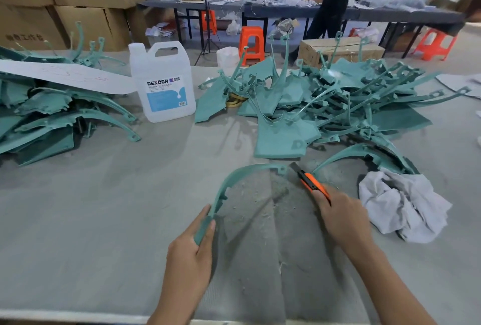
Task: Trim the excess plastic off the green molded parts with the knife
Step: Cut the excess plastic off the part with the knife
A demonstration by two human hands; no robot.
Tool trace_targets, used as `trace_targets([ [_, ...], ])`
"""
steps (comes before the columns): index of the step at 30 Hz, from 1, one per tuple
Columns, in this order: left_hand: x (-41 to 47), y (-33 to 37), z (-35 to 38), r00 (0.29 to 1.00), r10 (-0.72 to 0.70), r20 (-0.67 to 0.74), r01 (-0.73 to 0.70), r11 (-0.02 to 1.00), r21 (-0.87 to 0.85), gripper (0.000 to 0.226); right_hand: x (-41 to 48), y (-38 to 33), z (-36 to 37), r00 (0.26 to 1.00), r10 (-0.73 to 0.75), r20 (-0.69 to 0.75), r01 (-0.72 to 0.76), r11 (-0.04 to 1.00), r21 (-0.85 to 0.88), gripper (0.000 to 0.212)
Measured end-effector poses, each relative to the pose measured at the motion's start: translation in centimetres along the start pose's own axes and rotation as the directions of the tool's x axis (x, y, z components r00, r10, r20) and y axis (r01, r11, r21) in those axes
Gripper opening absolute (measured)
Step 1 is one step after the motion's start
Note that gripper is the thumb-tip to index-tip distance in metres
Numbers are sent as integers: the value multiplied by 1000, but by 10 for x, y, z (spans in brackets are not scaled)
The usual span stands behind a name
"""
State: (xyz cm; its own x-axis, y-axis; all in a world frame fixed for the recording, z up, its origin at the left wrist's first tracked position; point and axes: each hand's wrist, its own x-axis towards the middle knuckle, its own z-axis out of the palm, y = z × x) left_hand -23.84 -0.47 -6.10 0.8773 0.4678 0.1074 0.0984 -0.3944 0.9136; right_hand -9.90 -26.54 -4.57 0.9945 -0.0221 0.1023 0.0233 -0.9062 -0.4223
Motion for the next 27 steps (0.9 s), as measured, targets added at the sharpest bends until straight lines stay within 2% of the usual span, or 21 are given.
trace_targets([
  [3, 1, 1, -1, 1000, 7, 6, -7, 1000, -2, 70, -8, 1, -11, 998, -22, -53, 27, 996, 91, 36],
  [7, -2, 2, 0, 1000, -5, 28, 5, 1000, -10, 70, -42, -32, -29, 976, -215, -36, 216, 937, 273, 29],
  [10, -1, 1, -1, 999, -17, 35, 16, 1000, 17, 70, -62, -56, -39, 912, -400, 88, 332, 846, 417, 34],
  [13, 0, 0, -1, 999, -25, 33, 23, 999, 45, 70, -65, -59, -37, 836, -527, 155, 415, 790, 451, 33],
  [15, -1, 1, 1, 999, -21, 42, 19, 999, 46, 72, -51, -50, -31, 872, -476, 113, 399, 825, 401, 30],
  [17, -3, 4, 2, 999, -21, 41, 19, 998, 56, 75, -28, -36, -26, 929, -364, 69, 336, 906, 258, 28],
  [19, -5, 7, 3, 999, -15, 38, 13, 999, 51, 75, -4, -21, -24, 969, -225, 100, 218, 973, 76, 28],
  [21, -4, 7, 2, 1000, -6, 23, 5, 999, 46, 73, 11, -6, -24, 986, -93, 140, 97, 995, -22, 33],
  [23, -3, 7, 0, 999, -27, 27, 26, 999, 28, 69, 16, 4, -24, 990, -56, 127, 60, 998, -29, 33],
  [25, -2, 6, -2, 999, -28, 39, 27, 999, 34, 62, 14, 5, -23, 994, -78, 73, 81, 996, -33, 31],
  [27, 1, 5, -5, 999, -41, 16, 40, 998, 52, 32, 7, 1, -21, 997, -77, 10, 77, 997, 33, 27],
])
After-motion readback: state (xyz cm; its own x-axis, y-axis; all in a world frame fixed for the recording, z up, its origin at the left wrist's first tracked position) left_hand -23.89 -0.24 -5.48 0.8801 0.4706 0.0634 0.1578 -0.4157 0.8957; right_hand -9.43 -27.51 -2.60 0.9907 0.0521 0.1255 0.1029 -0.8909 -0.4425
